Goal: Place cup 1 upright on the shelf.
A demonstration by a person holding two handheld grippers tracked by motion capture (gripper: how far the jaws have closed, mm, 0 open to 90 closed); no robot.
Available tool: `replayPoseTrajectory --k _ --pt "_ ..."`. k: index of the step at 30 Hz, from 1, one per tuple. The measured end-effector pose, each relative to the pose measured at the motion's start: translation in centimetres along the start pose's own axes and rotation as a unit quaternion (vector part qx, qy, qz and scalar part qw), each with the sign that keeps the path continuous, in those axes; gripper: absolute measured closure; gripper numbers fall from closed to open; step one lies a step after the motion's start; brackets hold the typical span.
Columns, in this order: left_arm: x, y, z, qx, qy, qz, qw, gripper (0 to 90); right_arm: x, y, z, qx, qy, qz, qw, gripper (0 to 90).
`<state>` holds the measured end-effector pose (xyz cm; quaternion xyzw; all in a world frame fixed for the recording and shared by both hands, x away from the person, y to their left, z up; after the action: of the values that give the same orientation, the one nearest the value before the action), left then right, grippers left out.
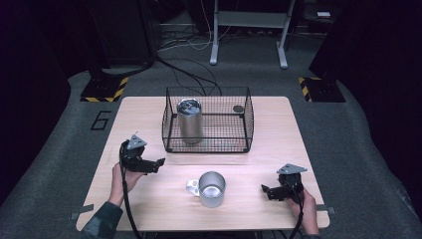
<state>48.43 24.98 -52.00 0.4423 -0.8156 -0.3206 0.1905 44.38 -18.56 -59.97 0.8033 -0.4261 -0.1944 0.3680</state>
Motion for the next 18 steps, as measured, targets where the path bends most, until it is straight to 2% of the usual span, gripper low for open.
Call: replayPoseTrajectory --k 1,2,5,6,7,8,10,11,13,14,18 --pt "0.0 0.0 0.0 0.000 0.000 0.000 1.0000 0.0 0.0 0.0 0.0 0.000 0.000 0.000 1.0000 0.0" --pt "-0.5 -0.3 0.9 -0.007 0.005 -0.006 0.9999 0.0 0.0 0.0 0.0 0.000 0.000 0.000 1.0000 0.0" --pt "-0.9 -0.6 1.7 -0.012 0.010 -0.013 0.9998 0.0 0.0 0.0 0.0 0.000 0.000 0.000 1.0000 0.0" --pt "-1.3 -1.0 2.7 -0.020 0.012 -0.020 0.9995 0.0 0.0 0.0 0.0 0.000 0.000 0.000 1.0000 0.0" --pt "-1.3 -1.0 2.7 -0.020 0.012 -0.020 0.9995 0.0 0.0 0.0 0.0 0.000 0.000 0.000 1.0000 0.0" --pt "-1.6 -1.4 3.6 -0.026 0.017 -0.023 0.9993 0.0 0.0 0.0 0.0 0.000 0.000 0.000 1.0000 0.0" --pt "-1.7 -1.6 4.0 -0.027 0.024 -0.022 0.9991 0.0 0.0 0.0 0.0 0.000 0.000 0.000 1.0000 0.0" --pt "-1.8 -1.8 4.4 -0.032 0.027 -0.019 0.9989 0.0 0.0 0.0 0.0 0.000 0.000 0.000 1.0000 0.0" --pt "-2.3 -2.3 5.6 -0.045 0.026 -0.029 0.9982 0.0 0.0 0.0 0.0 0.000 0.000 0.000 1.0000 0.0" --pt "-2.3 -2.5 5.8 -0.047 0.037 -0.027 0.9979 0.0 0.0 0.0 0.0 0.000 0.000 0.000 1.0000 0.0" --pt "-2.7 -3.1 6.3 -0.049 0.036 -0.029 0.9978 0.0 0.0 0.0 0.0 0.000 0.000 0.000 1.0000 0.0"
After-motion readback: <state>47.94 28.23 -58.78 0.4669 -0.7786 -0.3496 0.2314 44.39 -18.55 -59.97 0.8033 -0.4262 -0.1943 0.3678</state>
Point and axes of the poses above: each handheld gripper's, and its own axes: y roughly backward along the jaws, z roughly out of its underside, x roughly to its right, the point moved 10 cm from there along -y, roughly forward along the jaws, and after that the axes turned 5 degrees about -x, right-handed, at the moved point
